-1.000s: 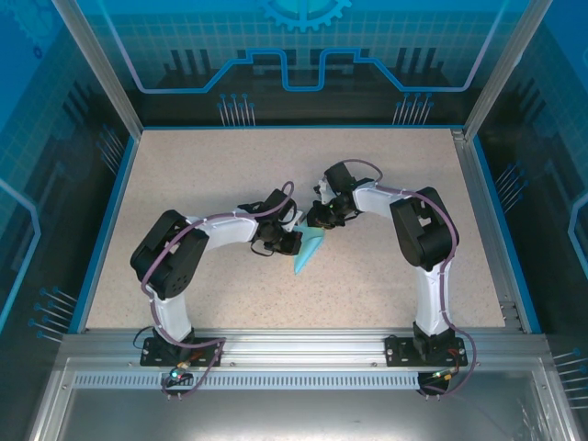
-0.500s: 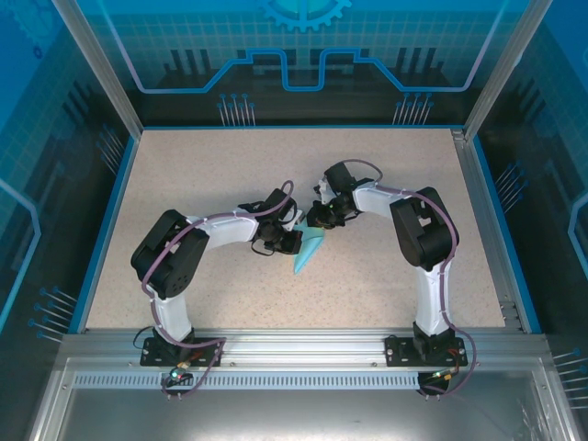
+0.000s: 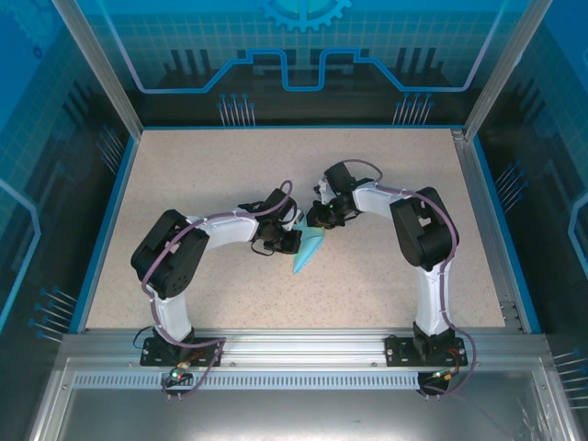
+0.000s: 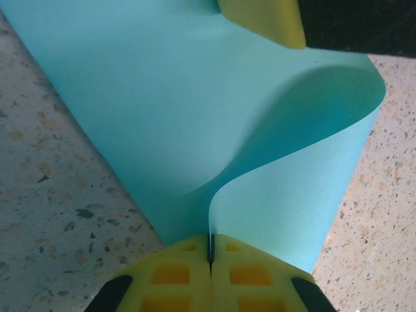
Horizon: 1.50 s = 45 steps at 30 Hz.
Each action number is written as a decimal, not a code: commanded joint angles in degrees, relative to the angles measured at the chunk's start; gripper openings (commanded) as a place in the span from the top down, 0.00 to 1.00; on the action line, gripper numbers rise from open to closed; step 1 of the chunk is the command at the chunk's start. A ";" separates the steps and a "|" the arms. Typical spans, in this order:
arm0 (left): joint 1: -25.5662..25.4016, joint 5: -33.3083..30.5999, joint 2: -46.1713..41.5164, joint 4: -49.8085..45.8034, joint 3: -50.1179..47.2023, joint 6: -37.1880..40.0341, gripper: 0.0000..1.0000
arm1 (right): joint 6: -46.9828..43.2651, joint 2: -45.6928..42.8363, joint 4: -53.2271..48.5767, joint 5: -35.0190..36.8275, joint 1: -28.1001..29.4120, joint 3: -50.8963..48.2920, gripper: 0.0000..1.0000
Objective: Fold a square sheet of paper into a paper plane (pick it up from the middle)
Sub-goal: Third fold the triangle at the center of the table.
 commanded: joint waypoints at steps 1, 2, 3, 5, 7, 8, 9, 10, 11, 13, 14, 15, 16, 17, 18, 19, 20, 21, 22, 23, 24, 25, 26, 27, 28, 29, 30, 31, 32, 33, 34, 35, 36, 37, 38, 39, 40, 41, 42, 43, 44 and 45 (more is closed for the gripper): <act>0.51 -0.76 -0.70 -1.03 -0.10 -1.01 0.96 | 0.54 1.91 -5.56 2.94 1.46 -1.82 0.83; 0.52 -0.74 -0.50 -1.22 0.09 -0.94 0.96 | 0.54 1.92 -5.64 2.86 1.46 -1.82 0.83; 0.52 -0.74 -0.34 -1.36 0.10 -0.98 0.96 | 0.54 1.96 -5.68 2.89 1.45 -1.74 0.82; 0.50 -0.51 -0.22 -1.12 -0.09 -1.09 0.96 | 0.62 2.01 -5.64 2.93 1.46 -1.74 0.82; 0.51 -0.70 -0.11 -1.42 0.00 -1.13 0.96 | 0.71 2.05 -5.64 2.91 1.42 -1.80 0.82; 0.50 -0.82 -0.14 -1.62 -0.07 -1.10 0.96 | 0.80 2.18 -5.77 2.99 1.44 -1.70 0.82; 0.52 -0.78 -0.28 -1.56 -0.24 -1.26 0.96 | 0.84 2.18 -5.82 2.95 1.39 -1.62 0.82; 0.47 -0.66 -0.54 -1.30 -0.58 -1.50 0.96 | 0.95 2.27 -5.82 2.96 1.42 -1.71 0.82; 0.51 -0.22 -0.90 -1.02 -0.84 -1.85 0.96 | 1.02 2.22 -5.68 2.88 1.42 -1.71 0.82; 0.48 0.44 -1.32 -0.66 -1.26 -2.27 0.96 | 1.15 2.27 -5.47 2.61 1.44 -1.80 0.83; 0.52 0.65 -1.59 -0.49 -1.50 -2.56 0.96 | 1.23 2.27 -5.41 2.59 1.46 -1.82 0.83; 0.50 0.74 -1.76 -0.23 -1.73 -2.76 0.96 | 1.24 2.30 -5.38 2.59 1.40 -1.86 0.83; 0.44 0.88 -1.90 -0.04 -1.89 -2.93 0.96 | 1.23 2.27 -5.38 2.68 1.42 -1.95 0.83; 0.51 0.89 -2.08 -0.17 -1.84 -3.09 0.96 | 1.24 2.18 -5.38 2.81 1.42 -2.00 0.84; 0.53 0.97 -2.28 -0.29 -1.90 -3.21 0.96 | 1.30 2.18 -5.38 3.00 1.45 -2.10 0.84; 0.52 1.10 -2.50 -0.17 -1.92 -3.34 0.96 | 1.33 2.04 -5.28 3.03 1.45 -2.17 0.84; 0.50 1.31 -2.73 0.26 -2.14 -3.51 0.96 | 1.43 2.01 -5.23 3.14 1.42 -2.30 0.84; 0.52 1.39 -2.80 0.70 -2.44 -3.64 0.96 | 1.50 2.01 -5.20 3.08 1.46 -2.26 0.84; 0.54 1.50 -2.66 1.08 -2.54 -3.79 0.96 | 1.50 2.00 -5.07 2.93 1.46 -2.34 0.84; 0.47 1.62 -2.40 1.18 -2.40 -3.73 0.96 | 1.59 2.06 -4.98 2.85 1.47 -2.34 0.84; 0.52 1.55 -2.16 1.21 -2.16 -3.56 0.96 | 1.60 2.05 -4.94 2.63 1.42 -2.27 0.84; 0.52 1.56 -1.79 1.11 -1.87 -3.45 0.95 | 1.59 2.18 -4.94 2.58 1.46 -2.28 0.84; 0.49 1.59 -1.52 1.12 -1.56 -3.25 0.96 | 1.57 2.25 -5.03 2.44 1.46 -2.28 0.84; 0.52 1.68 -1.33 1.19 -1.44 -3.04 0.96 | 1.50 2.27 -5.05 2.49 1.43 -2.26 0.84; 0.56 1.55 -1.14 1.30 -1.31 -2.97 0.96 | 1.44 2.27 -5.11 2.57 1.42 -2.28 0.84; 0.50 1.30 -0.93 1.07 -1.21 -2.82 0.96 | 1.44 2.22 -5.19 2.59 1.46 -2.26 0.84; 0.49 1.11 -0.75 0.85 -0.99 -2.84 0.95 | 1.48 2.19 -5.20 2.59 1.46 -2.38 0.84; 0.53 0.69 -0.44 0.74 -0.89 -2.67 0.96 | 1.48 2.16 -5.17 2.59 1.46 -2.38 0.84; 0.53 0.67 -0.12 0.72 -0.87 -2.42 0.96 | 1.51 2.18 -5.12 2.60 1.46 -2.47 0.84; 0.52 0.64 0.17 0.71 -0.88 -2.33 0.96 | 1.57 2.14 -5.04 2.60 1.44 -2.47 0.84; 0.48 0.74 0.45 1.00 -1.02 -2.19 0.96 | 1.59 2.08 -5.03 2.56 1.43 -2.43 0.84; 0.51 0.97 0.63 1.40 -1.18 -2.12 0.96 | 1.59 2.17 -5.03 2.58 1.46 -2.52 0.84; 0.47 1.02 0.91 1.64 -1.30 -2.06 0.96 | 1.60 2.19 -4.95 2.55 1.42 -2.52 0.84; 0.45 0.91 1.19 1.49 -1.30 -1.98 0.96 | 1.59 2.18 -5.02 2.58 1.46 -2.59 0.84; 0.48 0.76 1.33 1.48 -1.20 -1.98 0.96 | 1.66 2.18 -5.03 2.59 1.39 -2.52 0.84; 0.48 0.73 1.42 1.68 -1.44 -1.92 0.96 | 1.68 2.18 -5.07 2.59 1.43 -2.61 0.83; 0.52 0.69 1.51 1.85 -1.58 -1.91 0.96 | 1.68 2.10 -5.03 2.66 1.42 -2.69 0.83; 0.52 0.83 1.63 2.07 -1.75 -1.83 0.96 | 1.77 2.08 -5.00 2.70 1.44 -2.70 0.83; 0.48 0.91 1.61 2.07 -1.85 -1.84 0.96 | 1.84 2.10 -4.95 2.64 1.44 -2.70 0.83; 0.47 0.75 1.69 1.99 -1.97 -1.75 0.96 | 1.81 2.10 -4.94 2.60 1.46 -2.72 0.83; 0.52 0.71 1.78 2.12 -2.18 -1.66 0.96 | 1.84 2.10 -4.94 2.53 1.42 -2.84 0.83; 0.51 0.60 1.86 2.24 -2.37 -1.67 0.96 | 1.85 2.03 -4.81 2.46 1.40 -2.81 0.82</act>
